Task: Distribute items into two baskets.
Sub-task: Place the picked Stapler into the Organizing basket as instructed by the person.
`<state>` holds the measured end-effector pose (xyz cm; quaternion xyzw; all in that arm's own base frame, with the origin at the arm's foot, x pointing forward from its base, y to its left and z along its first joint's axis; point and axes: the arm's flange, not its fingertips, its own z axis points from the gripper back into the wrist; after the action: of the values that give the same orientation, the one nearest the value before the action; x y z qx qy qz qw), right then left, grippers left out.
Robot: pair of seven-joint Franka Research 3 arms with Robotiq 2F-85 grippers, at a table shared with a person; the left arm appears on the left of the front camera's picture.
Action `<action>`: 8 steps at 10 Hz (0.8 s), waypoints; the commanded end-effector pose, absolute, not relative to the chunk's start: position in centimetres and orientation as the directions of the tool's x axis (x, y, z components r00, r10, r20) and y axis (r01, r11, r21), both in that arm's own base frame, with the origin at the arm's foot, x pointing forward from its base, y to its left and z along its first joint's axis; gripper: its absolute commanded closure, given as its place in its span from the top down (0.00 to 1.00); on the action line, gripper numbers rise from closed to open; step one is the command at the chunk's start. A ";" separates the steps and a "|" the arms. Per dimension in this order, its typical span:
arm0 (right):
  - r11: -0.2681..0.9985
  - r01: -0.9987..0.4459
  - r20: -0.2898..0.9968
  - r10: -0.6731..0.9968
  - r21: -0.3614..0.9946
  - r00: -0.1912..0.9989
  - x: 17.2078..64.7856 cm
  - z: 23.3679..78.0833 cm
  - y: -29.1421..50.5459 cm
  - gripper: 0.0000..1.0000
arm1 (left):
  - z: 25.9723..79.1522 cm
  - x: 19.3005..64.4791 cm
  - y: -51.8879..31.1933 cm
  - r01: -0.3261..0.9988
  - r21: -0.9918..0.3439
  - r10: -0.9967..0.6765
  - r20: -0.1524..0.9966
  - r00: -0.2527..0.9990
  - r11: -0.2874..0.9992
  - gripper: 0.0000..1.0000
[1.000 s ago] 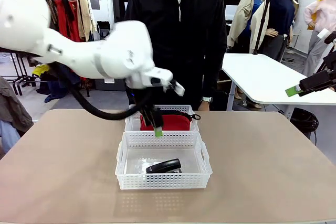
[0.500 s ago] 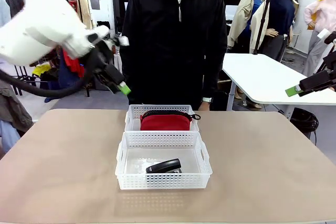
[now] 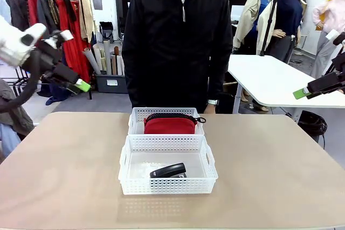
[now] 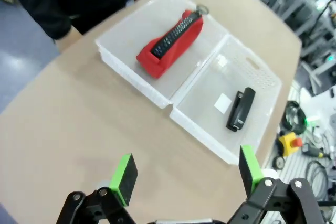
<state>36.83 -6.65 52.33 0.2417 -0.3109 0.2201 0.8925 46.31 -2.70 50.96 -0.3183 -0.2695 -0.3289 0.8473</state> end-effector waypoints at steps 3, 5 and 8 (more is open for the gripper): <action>0.785 -0.545 0.664 0.242 0.295 0.708 36.8 52.4 -6.6 1.00 | 50.8 42.0 3.3 0.754 -0.393 -0.237 0.784 0.574 0.526 1.00; 0.785 -0.545 0.664 0.242 0.295 0.708 36.8 52.4 -6.6 1.00 | 50.8 43.1 2.9 0.763 -0.405 -0.235 0.785 0.573 0.504 1.00; 0.785 -0.545 0.664 0.242 0.295 0.708 36.8 52.4 -6.6 1.00 | 51.2 42.0 3.8 0.741 -0.406 -0.236 0.771 0.592 0.535 1.00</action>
<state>36.83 -6.64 52.33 0.2417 -0.3109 0.2201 0.8924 42.59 3.27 50.94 -0.3800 -0.3289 -0.3041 0.8093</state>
